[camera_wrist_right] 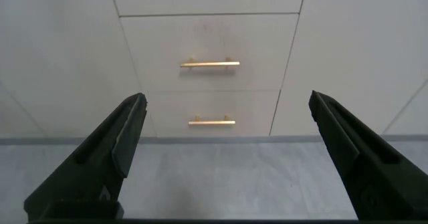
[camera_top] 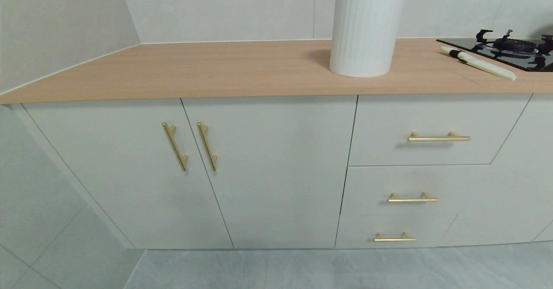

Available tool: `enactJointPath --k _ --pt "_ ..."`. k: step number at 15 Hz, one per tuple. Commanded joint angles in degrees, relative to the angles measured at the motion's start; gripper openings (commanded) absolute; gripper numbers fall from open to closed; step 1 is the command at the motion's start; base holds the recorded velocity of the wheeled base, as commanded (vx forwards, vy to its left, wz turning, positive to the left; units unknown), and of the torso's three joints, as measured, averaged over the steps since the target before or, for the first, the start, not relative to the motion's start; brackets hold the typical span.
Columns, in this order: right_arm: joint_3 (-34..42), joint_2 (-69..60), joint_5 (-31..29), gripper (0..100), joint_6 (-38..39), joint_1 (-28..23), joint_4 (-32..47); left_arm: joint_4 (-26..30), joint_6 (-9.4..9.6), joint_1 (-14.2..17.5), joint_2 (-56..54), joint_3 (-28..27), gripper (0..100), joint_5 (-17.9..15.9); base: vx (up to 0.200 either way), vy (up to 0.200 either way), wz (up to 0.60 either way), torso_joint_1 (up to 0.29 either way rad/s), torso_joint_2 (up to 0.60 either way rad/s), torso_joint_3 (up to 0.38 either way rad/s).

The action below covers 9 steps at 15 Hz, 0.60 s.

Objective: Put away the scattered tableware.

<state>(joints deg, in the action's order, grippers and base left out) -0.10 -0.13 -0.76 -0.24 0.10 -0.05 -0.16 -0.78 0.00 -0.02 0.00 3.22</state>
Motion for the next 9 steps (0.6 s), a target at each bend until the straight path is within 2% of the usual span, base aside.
enactJointPath --k 1,9 --pt "0.01 0.13 -0.04 100 -0.02 -0.01 0.05 -0.02 -0.01 0.0 0.02 0.0 100 0.03 0.2 0.0 0.0 0.002 0.0 0.002" --pt "0.01 0.13 -0.04 100 -0.02 -0.01 0.05 -0.02 -0.1 0.0 0.02 0.0 100 0.03 0.2 0.0 0.0 0.005 0.0 0.002"
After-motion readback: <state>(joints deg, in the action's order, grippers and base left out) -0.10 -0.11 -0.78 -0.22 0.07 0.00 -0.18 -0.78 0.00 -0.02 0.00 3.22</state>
